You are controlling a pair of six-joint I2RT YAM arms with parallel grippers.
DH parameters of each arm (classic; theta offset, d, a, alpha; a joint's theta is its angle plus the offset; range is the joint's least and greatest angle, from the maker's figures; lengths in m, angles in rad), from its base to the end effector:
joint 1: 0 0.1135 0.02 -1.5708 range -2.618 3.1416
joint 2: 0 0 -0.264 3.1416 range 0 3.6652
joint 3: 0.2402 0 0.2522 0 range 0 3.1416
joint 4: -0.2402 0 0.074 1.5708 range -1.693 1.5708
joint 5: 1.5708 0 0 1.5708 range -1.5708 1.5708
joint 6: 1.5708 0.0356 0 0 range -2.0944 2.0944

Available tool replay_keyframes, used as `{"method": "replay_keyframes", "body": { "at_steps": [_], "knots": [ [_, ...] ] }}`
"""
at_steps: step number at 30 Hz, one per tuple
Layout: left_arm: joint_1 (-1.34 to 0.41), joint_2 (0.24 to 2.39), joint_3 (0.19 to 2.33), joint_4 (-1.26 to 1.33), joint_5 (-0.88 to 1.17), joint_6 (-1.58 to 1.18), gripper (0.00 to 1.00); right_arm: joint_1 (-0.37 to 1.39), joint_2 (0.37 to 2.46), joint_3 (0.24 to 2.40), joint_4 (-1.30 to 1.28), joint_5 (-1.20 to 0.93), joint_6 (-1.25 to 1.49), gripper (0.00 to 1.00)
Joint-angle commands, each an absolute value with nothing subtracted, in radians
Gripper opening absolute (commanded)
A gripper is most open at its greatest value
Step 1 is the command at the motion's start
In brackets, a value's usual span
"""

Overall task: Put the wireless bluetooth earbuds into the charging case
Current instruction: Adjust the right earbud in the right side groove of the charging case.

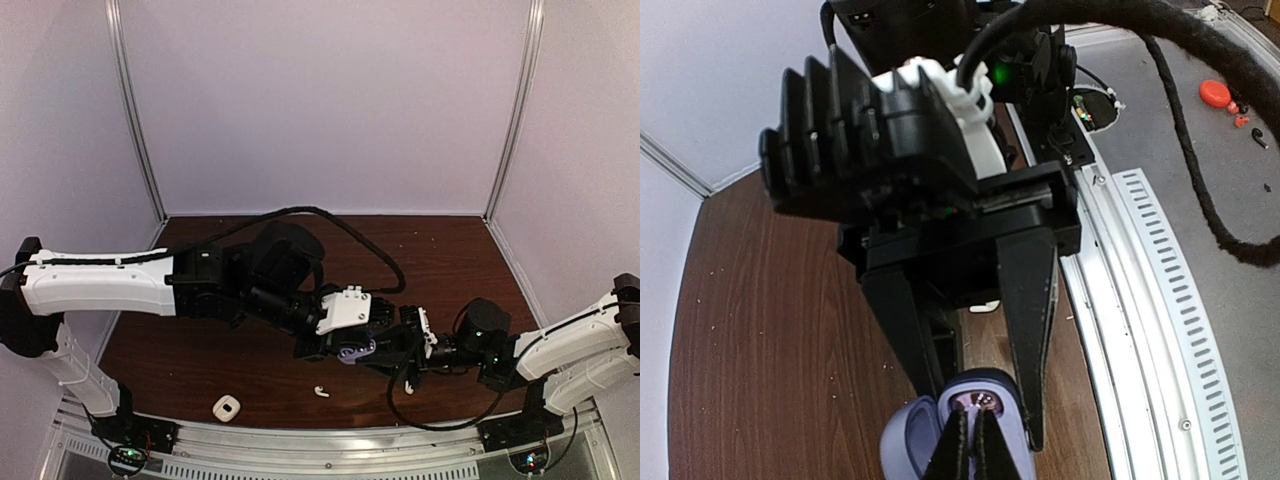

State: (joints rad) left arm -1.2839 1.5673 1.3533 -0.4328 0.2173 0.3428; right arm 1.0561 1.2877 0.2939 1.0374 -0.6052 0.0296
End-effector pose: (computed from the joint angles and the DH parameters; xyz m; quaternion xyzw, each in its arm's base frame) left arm 0.0939 -0.3455 0.3186 0.6798 0.5763 -0.2874 0.3509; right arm 0.0972 0.2131 0.1989 -0.5116 0.4694 0.5326 0.4840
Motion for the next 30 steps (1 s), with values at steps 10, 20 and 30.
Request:
{"method": "replay_keyframes", "body": {
  "at_steps": [10, 20, 30],
  "knots": [
    [-1.290, 1.623, 1.330, -0.396, 0.255, 0.333, 0.01, 1.065, 1.216, 0.301, 1.102, -0.589, 0.024, 0.00],
    [-1.301, 1.587, 1.344, -0.387, 0.209, 0.331, 0.07, 1.066, 1.214, 0.292, 1.103, -0.582, 0.021, 0.00],
    [-1.300, 1.482, 1.352, -0.344, 0.173, 0.322, 0.32, 1.066, 1.228, 0.287, 1.109, -0.579, 0.026, 0.00]
  ]
}}
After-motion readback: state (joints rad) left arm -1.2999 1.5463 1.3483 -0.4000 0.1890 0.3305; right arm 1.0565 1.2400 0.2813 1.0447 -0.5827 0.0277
